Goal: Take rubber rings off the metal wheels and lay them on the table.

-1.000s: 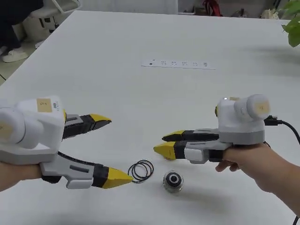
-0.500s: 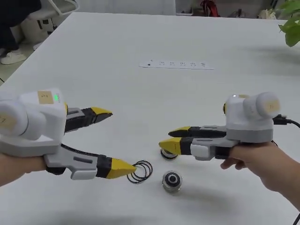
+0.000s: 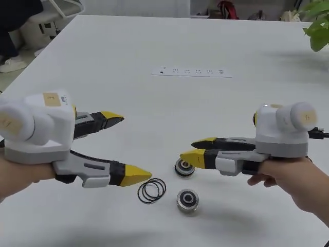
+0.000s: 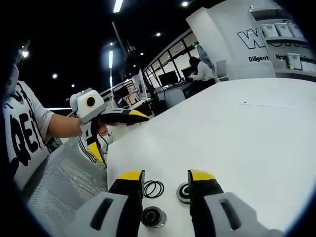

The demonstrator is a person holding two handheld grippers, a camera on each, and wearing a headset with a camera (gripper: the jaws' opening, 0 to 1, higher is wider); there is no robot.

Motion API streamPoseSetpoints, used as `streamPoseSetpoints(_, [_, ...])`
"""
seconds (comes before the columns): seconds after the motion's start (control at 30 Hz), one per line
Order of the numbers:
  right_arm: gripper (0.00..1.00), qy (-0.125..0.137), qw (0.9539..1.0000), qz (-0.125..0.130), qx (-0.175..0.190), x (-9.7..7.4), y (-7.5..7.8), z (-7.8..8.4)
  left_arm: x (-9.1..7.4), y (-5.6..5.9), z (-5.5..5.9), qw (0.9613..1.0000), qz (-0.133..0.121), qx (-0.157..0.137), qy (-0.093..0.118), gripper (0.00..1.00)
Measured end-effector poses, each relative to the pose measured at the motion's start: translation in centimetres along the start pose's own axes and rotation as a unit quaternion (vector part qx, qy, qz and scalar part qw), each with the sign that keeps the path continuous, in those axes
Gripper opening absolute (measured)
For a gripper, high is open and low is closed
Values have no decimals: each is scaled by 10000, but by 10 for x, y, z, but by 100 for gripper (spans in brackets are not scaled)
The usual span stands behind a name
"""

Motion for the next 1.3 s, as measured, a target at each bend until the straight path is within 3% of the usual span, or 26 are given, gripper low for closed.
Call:
streamPoseSetpoints(0.7, [38,139,9993,206,-294,-13,2,1,8,-9,-4,10000,-69,20,62,83])
streamPoseSetpoints(1.3, [40,10,9973,309,-661,-17,10,10,20,-12,-4,10000,-2,35,30,83])
Point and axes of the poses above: the centre of the closed fingertips' face, and the gripper's own axes: x roughly forward along the fingers, y roughly to its right, z roughly out of its underside, the point moved 10 cm from there along -x, roughly backward along the fingers, and after that the axes turned 5 degrees about x, right-handed, at the moved point
